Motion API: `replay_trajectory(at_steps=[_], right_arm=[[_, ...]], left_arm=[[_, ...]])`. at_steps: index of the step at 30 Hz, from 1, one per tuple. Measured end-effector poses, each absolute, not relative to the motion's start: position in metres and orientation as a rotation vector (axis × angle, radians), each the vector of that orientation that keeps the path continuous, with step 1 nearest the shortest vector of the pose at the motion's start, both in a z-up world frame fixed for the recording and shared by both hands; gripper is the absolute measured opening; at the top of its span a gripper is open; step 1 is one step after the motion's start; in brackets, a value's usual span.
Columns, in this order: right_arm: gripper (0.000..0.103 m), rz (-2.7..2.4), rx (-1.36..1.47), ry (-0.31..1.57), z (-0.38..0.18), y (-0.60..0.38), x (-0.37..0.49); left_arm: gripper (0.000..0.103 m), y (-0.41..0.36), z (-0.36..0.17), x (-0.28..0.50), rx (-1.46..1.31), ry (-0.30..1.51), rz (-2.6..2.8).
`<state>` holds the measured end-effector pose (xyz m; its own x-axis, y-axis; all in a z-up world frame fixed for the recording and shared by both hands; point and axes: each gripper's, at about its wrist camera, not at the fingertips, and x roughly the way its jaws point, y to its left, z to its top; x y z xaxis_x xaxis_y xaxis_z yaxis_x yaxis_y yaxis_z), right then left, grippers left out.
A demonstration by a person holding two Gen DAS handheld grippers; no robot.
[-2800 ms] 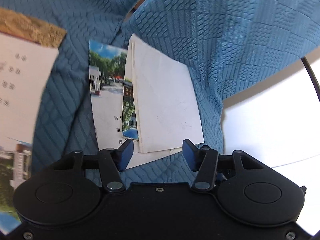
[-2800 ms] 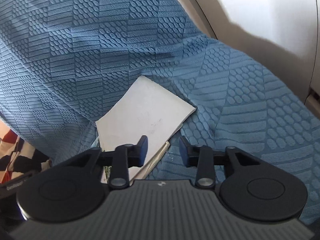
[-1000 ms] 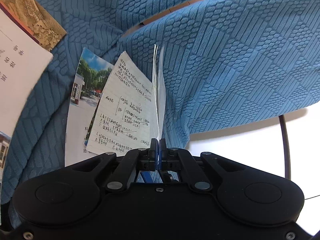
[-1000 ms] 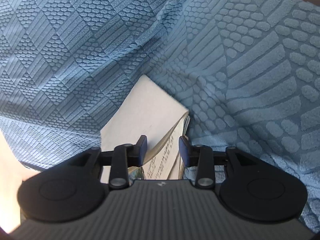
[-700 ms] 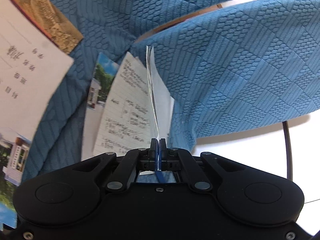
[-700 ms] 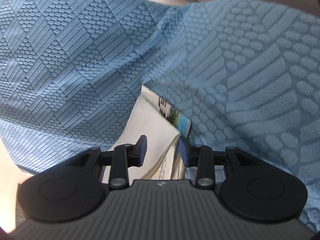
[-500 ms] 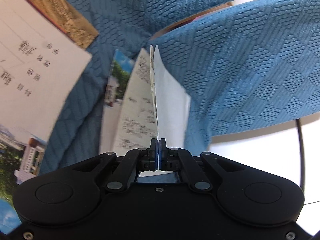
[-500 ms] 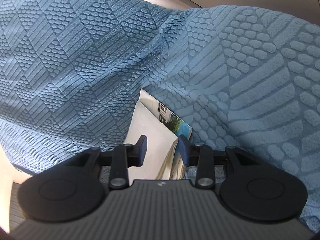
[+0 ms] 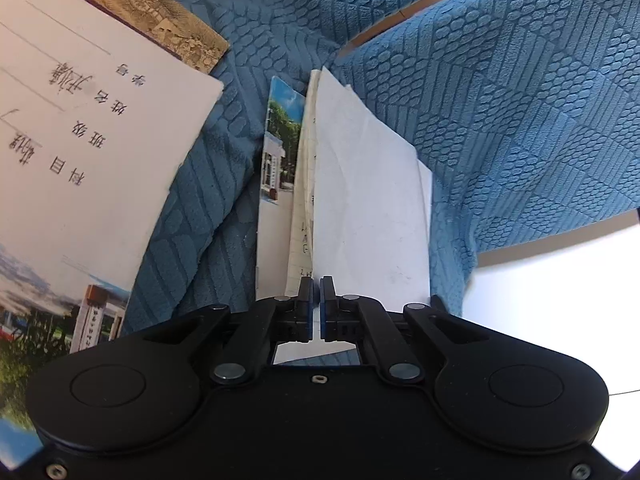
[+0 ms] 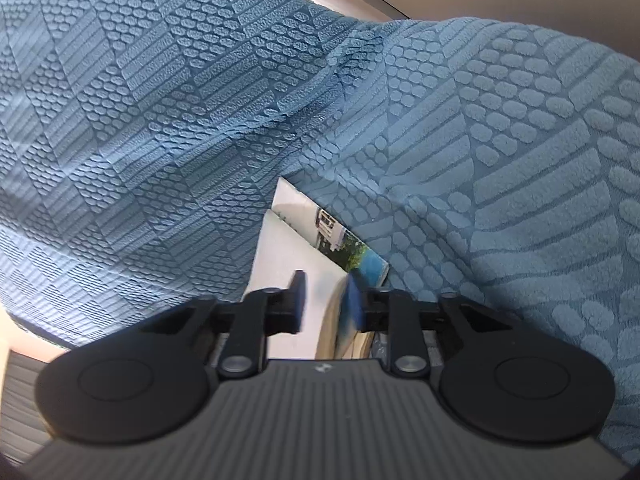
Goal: Organize objects
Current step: 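Close the right tool on the envelope edge next to the left tool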
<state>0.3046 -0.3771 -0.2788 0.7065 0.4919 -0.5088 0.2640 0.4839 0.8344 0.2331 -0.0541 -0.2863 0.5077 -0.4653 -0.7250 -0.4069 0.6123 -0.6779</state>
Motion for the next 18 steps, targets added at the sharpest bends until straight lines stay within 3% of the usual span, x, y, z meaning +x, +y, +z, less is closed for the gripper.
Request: replay_trajectory(at_steps=[2, 6, 11, 18], right_arm=[[0.013, 0.157, 1.083, 0.813, -0.277, -0.376, 0.305], [0.009, 0.195, 1.087, 0.779, -0.267, -0.377, 0.301], [0.006, 0.237, 1.054, 0.752, -0.248, -0.372, 0.295], [0.005, 0.242, 1.057, 0.741, -0.235, -0.369, 0.285]], left_arm=[[0.007, -0.051, -0.285, 0.234, -0.981, 1.084, -0.062], [0.029, -0.043, -0.277, 0.234, -1.037, 1.044, -0.136], [0.045, -0.045, -0.278, 0.229, -1.209, 1.001, -0.271], [0.054, -0.075, -0.29, 0.227, -1.364, 1.024, -0.402]])
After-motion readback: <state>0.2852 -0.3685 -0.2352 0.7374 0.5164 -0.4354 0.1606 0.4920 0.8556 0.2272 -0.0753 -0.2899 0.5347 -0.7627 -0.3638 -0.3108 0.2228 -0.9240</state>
